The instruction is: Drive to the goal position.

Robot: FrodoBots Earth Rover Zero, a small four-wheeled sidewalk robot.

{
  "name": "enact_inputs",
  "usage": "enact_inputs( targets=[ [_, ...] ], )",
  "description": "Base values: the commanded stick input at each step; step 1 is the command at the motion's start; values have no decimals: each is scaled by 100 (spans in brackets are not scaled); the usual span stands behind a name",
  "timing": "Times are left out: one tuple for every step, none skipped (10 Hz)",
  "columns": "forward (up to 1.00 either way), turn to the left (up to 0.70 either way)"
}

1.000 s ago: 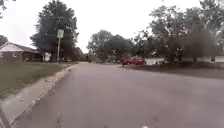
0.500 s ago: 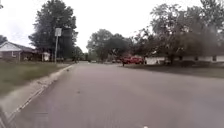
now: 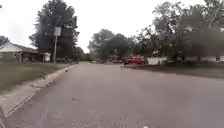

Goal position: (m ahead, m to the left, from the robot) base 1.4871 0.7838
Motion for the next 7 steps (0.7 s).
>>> enact_inputs(
  targets=[
    [70,35],
    [70,35],
    [70,27],
    [70,10],
    [70,0],
    [70,0],
    [70,0]
  ],
)
